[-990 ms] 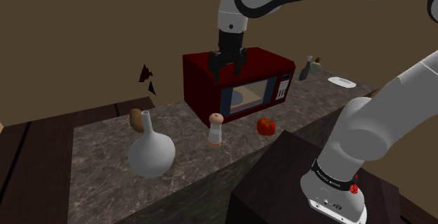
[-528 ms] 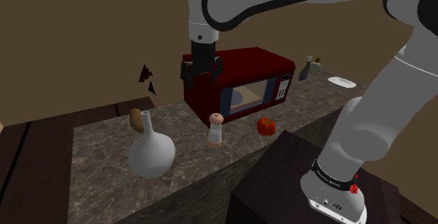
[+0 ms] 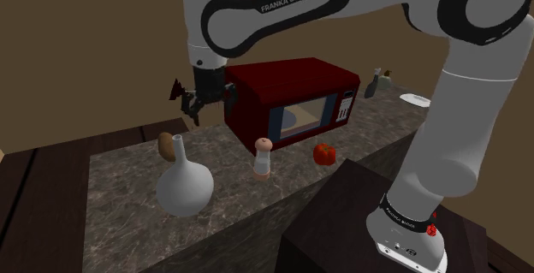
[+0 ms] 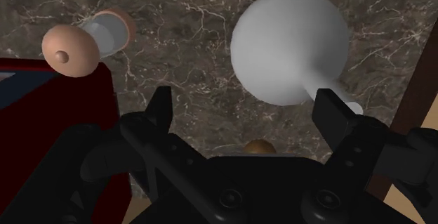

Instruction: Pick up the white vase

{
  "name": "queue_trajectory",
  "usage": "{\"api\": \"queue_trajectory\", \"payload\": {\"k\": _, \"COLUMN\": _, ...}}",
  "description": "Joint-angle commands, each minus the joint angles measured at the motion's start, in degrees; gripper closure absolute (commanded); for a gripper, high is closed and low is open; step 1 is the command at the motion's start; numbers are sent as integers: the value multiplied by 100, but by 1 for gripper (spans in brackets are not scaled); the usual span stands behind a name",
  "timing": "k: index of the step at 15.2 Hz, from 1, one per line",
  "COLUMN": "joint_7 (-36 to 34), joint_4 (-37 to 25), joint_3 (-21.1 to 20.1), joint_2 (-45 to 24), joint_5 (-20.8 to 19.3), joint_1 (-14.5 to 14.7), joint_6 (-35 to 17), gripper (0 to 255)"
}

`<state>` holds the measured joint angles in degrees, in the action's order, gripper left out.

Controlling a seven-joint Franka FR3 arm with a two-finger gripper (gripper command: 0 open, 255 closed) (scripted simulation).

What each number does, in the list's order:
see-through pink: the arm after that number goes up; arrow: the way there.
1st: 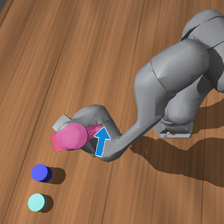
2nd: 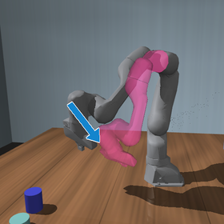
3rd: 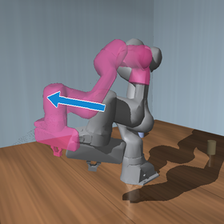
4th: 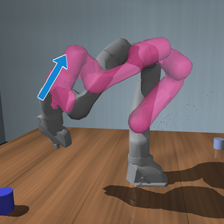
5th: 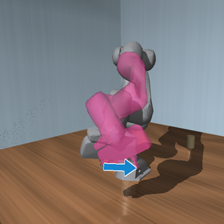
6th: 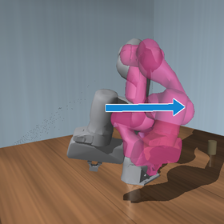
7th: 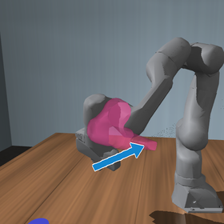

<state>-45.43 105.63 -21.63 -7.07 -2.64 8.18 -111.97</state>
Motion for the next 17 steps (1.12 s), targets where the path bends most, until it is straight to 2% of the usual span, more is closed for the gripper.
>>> {"api": "queue_trajectory", "payload": {"k": 1, "joint_7": -265, "joint_4": -406, "joint_3": -46, "joint_2": -460, "joint_5": -182, "joint_1": 126, "joint_6": -14, "gripper": 0}}
{"api": "queue_trajectory", "payload": {"k": 8, "joint_7": -907, "joint_4": -2156, "joint_3": 0, "joint_2": -2045, "joint_5": -728, "joint_1": 700, "joint_6": 256, "gripper": 0}}
{"api": "queue_trajectory", "payload": {"k": 17, "joint_7": -953, "joint_4": -1799, "joint_3": 45, "joint_2": -2201, "joint_5": -798, "joint_1": 702, "joint_6": -246, "gripper": 0}}
